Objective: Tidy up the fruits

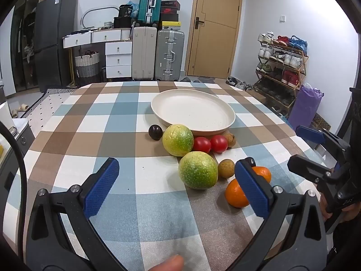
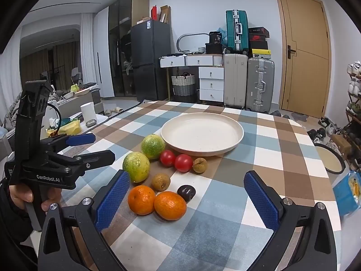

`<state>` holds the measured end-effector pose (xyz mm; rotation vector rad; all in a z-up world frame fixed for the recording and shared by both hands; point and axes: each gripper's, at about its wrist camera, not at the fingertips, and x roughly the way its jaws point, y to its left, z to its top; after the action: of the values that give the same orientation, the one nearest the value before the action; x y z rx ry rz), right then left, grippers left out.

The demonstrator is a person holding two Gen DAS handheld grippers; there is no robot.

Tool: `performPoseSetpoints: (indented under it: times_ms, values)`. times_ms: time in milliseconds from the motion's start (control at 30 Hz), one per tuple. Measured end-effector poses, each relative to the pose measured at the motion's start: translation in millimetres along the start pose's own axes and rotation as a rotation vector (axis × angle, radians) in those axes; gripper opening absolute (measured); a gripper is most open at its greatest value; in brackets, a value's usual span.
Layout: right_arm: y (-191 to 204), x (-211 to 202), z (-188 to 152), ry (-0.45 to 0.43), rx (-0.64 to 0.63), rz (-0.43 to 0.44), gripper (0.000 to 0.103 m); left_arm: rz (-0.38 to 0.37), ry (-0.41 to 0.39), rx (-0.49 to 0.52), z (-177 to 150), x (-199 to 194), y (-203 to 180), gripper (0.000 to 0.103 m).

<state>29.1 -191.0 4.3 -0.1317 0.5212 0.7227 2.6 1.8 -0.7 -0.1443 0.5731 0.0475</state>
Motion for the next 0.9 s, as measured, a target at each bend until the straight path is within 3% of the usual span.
performPoseSetpoints:
  times_ms: [900]
  values:
    - [0.1, 1.5, -0.4, -0.001, -0.004, 0.002, 0.103, -0.008, -0.01, 0.028, 4.6, -3.8, -1.4, 0.102]
